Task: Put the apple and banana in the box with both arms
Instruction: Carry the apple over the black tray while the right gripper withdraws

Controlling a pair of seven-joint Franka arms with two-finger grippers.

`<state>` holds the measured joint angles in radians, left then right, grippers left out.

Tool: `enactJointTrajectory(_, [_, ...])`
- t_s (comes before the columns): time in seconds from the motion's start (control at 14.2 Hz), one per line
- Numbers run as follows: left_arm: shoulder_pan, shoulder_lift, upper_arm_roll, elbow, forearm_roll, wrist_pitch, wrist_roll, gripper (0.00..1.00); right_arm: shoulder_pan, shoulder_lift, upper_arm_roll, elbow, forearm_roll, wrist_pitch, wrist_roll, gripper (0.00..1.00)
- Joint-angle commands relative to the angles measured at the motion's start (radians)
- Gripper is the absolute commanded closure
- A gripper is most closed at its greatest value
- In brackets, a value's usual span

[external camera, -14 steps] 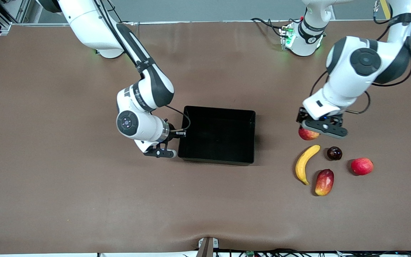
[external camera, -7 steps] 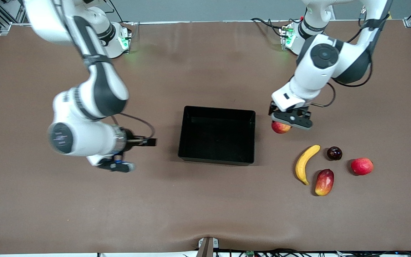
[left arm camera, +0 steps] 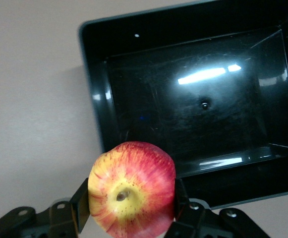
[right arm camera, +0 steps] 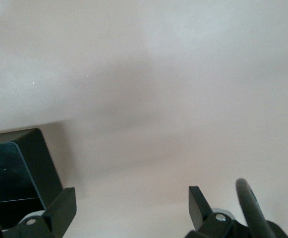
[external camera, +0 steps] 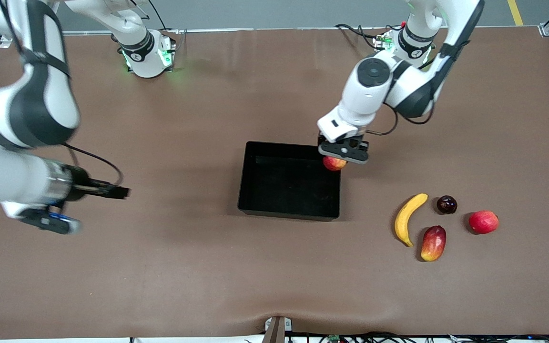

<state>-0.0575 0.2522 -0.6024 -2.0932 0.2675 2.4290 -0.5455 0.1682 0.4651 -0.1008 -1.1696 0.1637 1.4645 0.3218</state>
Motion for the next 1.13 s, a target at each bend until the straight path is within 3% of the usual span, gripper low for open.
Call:
enactJointTrajectory(0.0, [-0.021,0.114,-0.002,0.097,0.134,0.001,-0.144,1.00,-0.031,-0.094,0.013,-0.027,-0.065,-0.045,-0.059,0.00])
enactJointTrajectory(0.21, [-0.076,0.231,0.003,0.169,0.286,0.001,-0.311,1.00,-0.071,-0.161,0.013,-0.038,-0.082,-0.085,-0.069,0.00])
enactJointTrajectory(0.35, [-0.082,0.291,0.003,0.205,0.379,0.001,-0.407,1.00,-0.119,-0.209,0.013,-0.056,-0.082,-0.087,-0.175,0.00])
enactJointTrajectory(0.71, [-0.102,0.375,0.006,0.205,0.458,0.001,-0.482,1.00,-0.150,-0.368,0.013,-0.165,-0.118,-0.093,-0.288,0.00])
enactJointTrajectory(0.85, [-0.107,0.389,0.006,0.202,0.458,-0.001,-0.482,0.99,-0.159,-0.452,0.009,-0.281,-0.119,-0.057,-0.288,0.00])
enactJointTrajectory(0.92, [-0.108,0.389,0.006,0.199,0.458,-0.001,-0.482,0.90,-0.173,-0.498,0.009,-0.350,-0.118,-0.024,-0.288,0.00])
enactJointTrajectory(0.99, [-0.108,0.398,0.006,0.202,0.458,-0.004,-0.484,0.75,-0.171,-0.543,0.009,-0.410,-0.118,-0.010,-0.288,0.00])
enactJointTrajectory(1.06, [-0.108,0.403,0.006,0.205,0.458,-0.004,-0.487,0.45,-0.167,-0.577,0.010,-0.450,-0.118,-0.007,-0.288,0.00])
